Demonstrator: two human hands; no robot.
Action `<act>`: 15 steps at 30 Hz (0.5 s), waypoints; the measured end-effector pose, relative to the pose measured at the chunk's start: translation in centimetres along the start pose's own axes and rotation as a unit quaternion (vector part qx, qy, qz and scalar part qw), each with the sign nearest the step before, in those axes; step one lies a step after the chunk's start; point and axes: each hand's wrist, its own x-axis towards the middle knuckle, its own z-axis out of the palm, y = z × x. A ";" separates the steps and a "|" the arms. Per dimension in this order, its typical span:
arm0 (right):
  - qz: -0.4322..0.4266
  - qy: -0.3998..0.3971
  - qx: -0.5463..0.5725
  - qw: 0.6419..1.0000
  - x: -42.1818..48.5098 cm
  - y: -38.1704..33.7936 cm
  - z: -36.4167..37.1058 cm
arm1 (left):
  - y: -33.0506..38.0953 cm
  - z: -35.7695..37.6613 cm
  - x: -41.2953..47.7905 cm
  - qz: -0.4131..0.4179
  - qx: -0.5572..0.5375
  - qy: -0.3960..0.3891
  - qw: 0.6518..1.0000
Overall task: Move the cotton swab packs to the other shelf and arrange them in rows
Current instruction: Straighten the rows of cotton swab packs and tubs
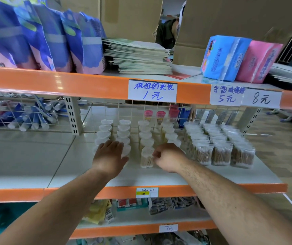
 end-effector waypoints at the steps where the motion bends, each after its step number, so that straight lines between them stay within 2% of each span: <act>1: 0.007 0.010 -0.008 1.000 0.3 0.0 0.1 | -0.1 -0.3 -0.4 -0.003 -0.004 0.008 1.000; 6: 0.002 0.050 -0.059 0.997 1.9 -0.5 0.4 | -0.5 -2.7 -2.2 -0.017 0.002 0.027 0.999; 15: -0.002 0.018 -0.107 0.994 2.0 -1.4 1.7 | -1.5 -4.2 -5.0 -0.055 0.010 0.023 0.998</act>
